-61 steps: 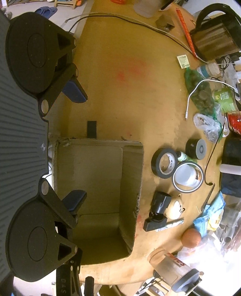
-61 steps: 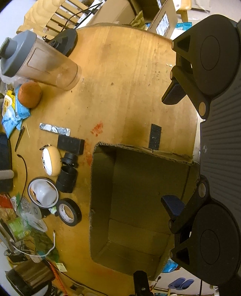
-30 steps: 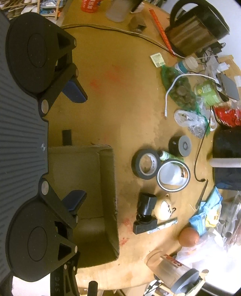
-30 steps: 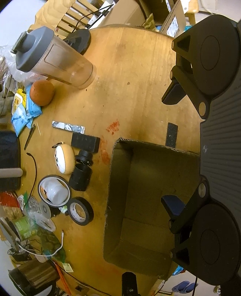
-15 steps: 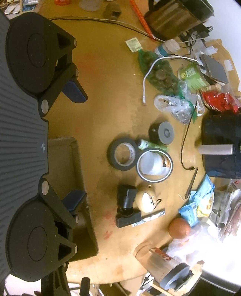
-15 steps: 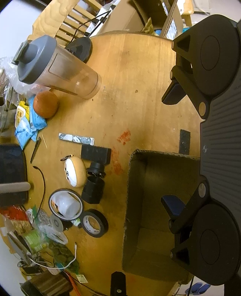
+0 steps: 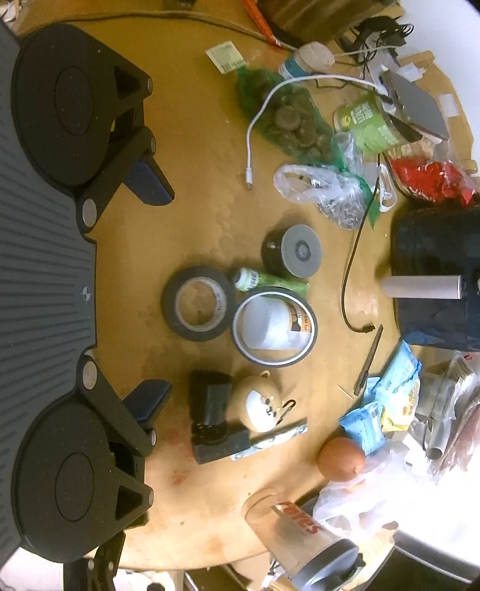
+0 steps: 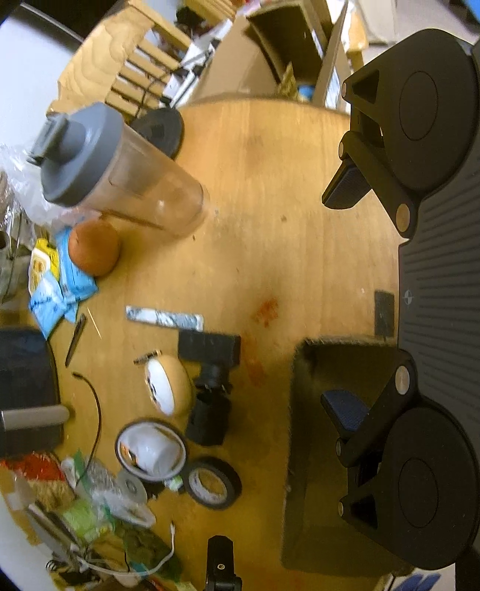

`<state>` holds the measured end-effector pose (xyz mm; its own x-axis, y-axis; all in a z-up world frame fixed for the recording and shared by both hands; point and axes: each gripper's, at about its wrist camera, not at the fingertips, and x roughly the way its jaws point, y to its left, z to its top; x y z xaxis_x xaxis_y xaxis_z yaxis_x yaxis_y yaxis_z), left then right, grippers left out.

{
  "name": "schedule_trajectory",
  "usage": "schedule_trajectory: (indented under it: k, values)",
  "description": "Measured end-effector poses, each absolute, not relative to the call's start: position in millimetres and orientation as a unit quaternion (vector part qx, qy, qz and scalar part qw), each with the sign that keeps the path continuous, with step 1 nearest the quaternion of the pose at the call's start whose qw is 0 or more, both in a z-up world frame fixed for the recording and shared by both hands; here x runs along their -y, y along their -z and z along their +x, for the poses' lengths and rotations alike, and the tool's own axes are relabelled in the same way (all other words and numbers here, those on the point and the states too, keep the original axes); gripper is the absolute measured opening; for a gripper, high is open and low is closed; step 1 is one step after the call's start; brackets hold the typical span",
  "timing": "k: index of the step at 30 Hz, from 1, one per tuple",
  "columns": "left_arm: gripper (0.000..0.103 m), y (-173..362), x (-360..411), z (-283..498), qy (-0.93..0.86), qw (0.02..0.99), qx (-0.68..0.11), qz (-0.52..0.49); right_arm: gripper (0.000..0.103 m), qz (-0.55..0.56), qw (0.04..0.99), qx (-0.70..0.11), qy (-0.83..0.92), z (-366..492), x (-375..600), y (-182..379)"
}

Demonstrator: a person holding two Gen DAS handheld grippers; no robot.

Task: Organize objects
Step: 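Lower the left tool onto the black tape roll and close it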

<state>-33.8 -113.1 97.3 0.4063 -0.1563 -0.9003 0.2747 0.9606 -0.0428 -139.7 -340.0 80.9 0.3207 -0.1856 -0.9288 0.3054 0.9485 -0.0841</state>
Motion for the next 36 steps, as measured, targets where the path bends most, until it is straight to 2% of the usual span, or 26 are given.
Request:
schedule_trajectory:
  k: [9,28,36]
  values:
    - [0.102,-77.3,108.4,-4.0,0.144,0.826,-0.543,0.041,0.103,0.030,0.800,-0.569,0.186,-131.2,346.4,-92.3]
    - [0.103,-25.1,121.0,41.0,0.156,0.791,-0.590,0.039,0.103,0.094,0.781,-0.578,0.217,-140.5,360.8,-84.3]
    - [0.101,-6.1,132.5,43.3,0.134,0.784,-0.602,0.068,0.103,0.115,0.773,-0.581,0.226,-147.1,366.5,-81.1]
